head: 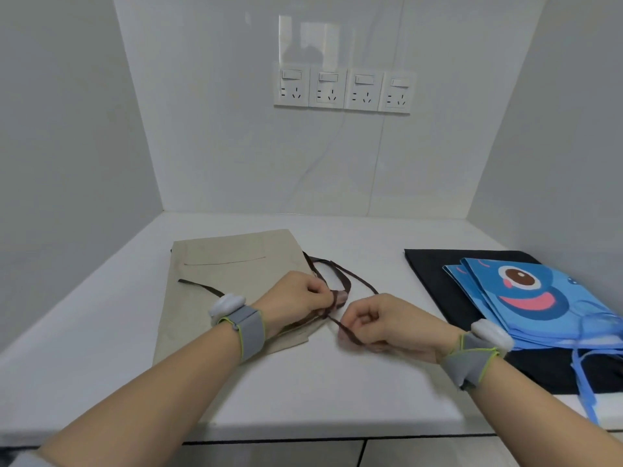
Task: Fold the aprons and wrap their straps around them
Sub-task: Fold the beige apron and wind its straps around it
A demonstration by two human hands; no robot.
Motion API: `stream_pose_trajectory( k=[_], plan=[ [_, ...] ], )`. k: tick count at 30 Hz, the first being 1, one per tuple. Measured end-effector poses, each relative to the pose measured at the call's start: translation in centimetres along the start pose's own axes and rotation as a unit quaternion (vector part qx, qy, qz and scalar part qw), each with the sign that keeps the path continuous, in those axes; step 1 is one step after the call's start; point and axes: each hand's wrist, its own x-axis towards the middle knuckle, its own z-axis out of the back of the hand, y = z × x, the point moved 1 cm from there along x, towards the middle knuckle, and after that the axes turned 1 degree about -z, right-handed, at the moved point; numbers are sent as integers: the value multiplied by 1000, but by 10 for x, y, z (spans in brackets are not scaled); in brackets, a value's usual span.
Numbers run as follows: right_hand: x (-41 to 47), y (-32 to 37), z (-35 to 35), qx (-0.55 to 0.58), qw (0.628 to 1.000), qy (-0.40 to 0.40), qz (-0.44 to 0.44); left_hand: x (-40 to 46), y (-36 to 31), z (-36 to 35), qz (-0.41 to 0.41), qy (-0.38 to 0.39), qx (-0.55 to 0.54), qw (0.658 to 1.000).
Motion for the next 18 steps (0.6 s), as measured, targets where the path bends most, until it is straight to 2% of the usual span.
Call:
stream_pose_trajectory(
  k=[3, 7, 10, 13, 15, 18],
  plan=[
    [11, 0, -5, 205, 979, -6, 18, -6, 8, 9, 25, 50, -87, 995],
    [24, -5, -7, 307, 947, -85, 26, -10, 13, 17, 19, 97, -118, 988],
    [26, -9, -10, 231, 959, -154, 53, -9, 15, 13, 19, 110, -76, 991],
    [29, -14, -19, 26, 969, -216, 118, -7, 13, 6, 27, 111, -14, 993],
    [28, -17, -24, -44, 964, -216, 147, -7, 12, 4, 34, 107, -3, 994],
    [27, -16, -26, -83, 963, -211, 147, -7, 11, 3, 39, 95, 8, 995]
  ],
)
